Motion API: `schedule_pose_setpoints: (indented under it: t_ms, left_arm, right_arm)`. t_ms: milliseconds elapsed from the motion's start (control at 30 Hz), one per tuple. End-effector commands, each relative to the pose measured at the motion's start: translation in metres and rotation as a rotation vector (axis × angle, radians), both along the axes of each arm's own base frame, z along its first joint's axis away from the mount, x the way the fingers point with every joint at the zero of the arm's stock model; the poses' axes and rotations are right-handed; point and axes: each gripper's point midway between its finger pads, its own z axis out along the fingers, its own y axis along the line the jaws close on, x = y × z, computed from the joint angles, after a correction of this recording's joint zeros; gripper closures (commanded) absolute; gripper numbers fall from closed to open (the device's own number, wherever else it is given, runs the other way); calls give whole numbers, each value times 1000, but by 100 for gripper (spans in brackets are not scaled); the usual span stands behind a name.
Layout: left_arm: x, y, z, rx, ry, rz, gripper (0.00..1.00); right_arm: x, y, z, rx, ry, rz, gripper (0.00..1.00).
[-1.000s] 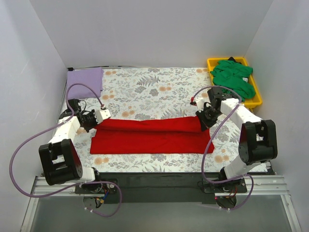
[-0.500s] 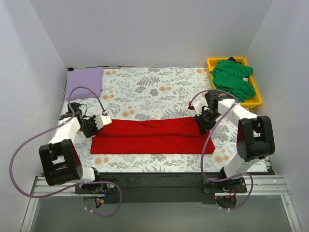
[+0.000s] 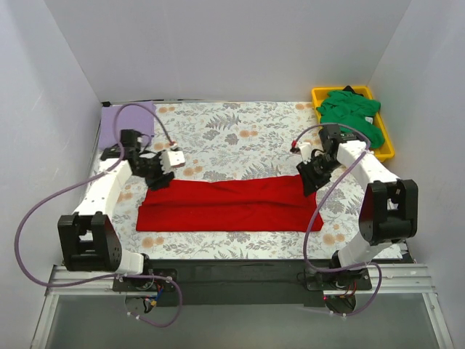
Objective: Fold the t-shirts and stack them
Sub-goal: Fold the tshirt
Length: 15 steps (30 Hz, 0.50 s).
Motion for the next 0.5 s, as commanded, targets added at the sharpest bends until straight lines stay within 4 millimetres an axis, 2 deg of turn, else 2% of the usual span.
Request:
schedule_pose_setpoints:
  t_ms: [0,33,67,100,133,167,200,233,267,300,333,400,433,467]
  left_arm:
    - [10,-88,24,-209,65,5,53]
    - [8,-117,22,-234,99,-31,52]
    - [22,-135,31,-272,68,-28,51]
    - [23,-151,33,-316,115,19,51]
    - [21,-175,28,-333,156,1,51]
    - [34,-191,38,-374,136,13,51]
    - [38,-205,39,-390,148,19,51]
    - [33,-228,29,-408,234,52,51]
    - [39,-240,28,-419,238,66,51]
    - [47,-253,36,-438,244,82,51]
    - [47,-265,22,-440,321,130,51]
    - [46,-293,25,-459,353,124,51]
    - [41,-306,14,-454,408,149,51]
    - [42,-314,12,-462,416,154,51]
  right_arm:
    - [30,10,9,113,23,-99,64]
    - [36,12,9,124,28,-134,64]
    - [42,13,9,131,23,-143,64]
    - [51,14,7,130,11,-152,63]
    - [54,14,5,126,12,-169,62]
    - [57,13,2,118,16,-179,61]
    - [62,13,-3,112,24,-186,60]
    - [64,12,-6,109,35,-200,59]
    - [66,13,-8,107,41,-205,59]
    - [69,12,-13,102,48,-213,58]
    - [71,12,-15,96,52,-223,57]
    - [75,9,-21,75,55,-236,57]
    - [76,6,-23,59,49,-244,57]
    - [76,5,-25,53,52,-247,57]
